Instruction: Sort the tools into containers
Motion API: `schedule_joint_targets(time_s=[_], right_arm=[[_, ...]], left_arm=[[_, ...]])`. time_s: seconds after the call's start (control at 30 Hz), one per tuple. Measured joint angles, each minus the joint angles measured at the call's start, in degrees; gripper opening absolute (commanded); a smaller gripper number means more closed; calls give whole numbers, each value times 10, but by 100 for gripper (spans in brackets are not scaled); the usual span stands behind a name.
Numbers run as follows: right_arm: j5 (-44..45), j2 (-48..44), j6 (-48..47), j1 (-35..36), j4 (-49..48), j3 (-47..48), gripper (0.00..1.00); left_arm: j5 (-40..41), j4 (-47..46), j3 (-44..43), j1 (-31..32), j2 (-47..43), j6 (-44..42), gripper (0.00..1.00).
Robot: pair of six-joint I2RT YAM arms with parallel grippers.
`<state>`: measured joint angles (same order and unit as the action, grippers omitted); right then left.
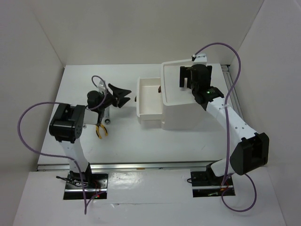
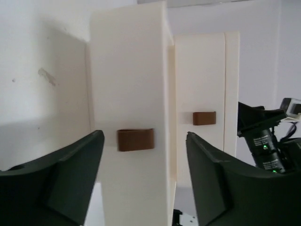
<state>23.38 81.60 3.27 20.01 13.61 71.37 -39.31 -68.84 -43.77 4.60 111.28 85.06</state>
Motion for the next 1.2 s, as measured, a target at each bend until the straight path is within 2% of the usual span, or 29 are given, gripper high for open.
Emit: schedule_joint_targets(time_s=[0.03, 0.07, 0.1, 0.13, 0.17, 0.23, 0.3, 0.37, 0.4, 0.53, 0.67, 0.77, 1.07, 1.2], right_arm=[[0, 2, 0, 0, 0, 0, 100], [0, 3, 0, 0, 0, 0, 100], [0, 3, 0, 0, 0, 1, 100], [1, 4, 0, 0, 1, 2, 100], [1, 4, 0, 0, 1, 2, 100], [2, 4, 0, 0, 1, 2, 100], [2, 4, 0, 0, 1, 2, 100], [2, 4, 0, 0, 2, 3, 100], [2, 4, 0, 0, 2, 3, 100], [0, 2, 0, 0, 2, 3, 100], [-2, -1, 0, 0, 3, 3, 100], [-5, -4, 0, 0, 2, 2, 100], [-5, -5, 0, 0, 2, 2, 100], [-5, -4, 0, 1, 2, 2, 100]], left_arm=[[5, 51, -9, 0, -31, -27, 96], [12, 100, -23, 1, -61, -61, 100], [30, 181, -52, 5, -105, -106, 100], [43, 215, -65, 7, -124, -130, 100], [83, 314, -103, 14, -162, -173, 100], [152, 446, -179, 26, -201, -234, 100], [229, 600, -271, 37, -217, -280, 100], [287, 699, -317, 40, -223, -313, 97], [310, 741, -324, 37, -224, -328, 94], [357, 892, -326, -3, -189, -390, 93], [390, 984, -334, -38, -130, -449, 96], [410, 1032, -378, -48, -89, -480, 96], [433, 1037, -553, -59, 58, -520, 96], [436, 1038, -585, -60, 127, -520, 94]])
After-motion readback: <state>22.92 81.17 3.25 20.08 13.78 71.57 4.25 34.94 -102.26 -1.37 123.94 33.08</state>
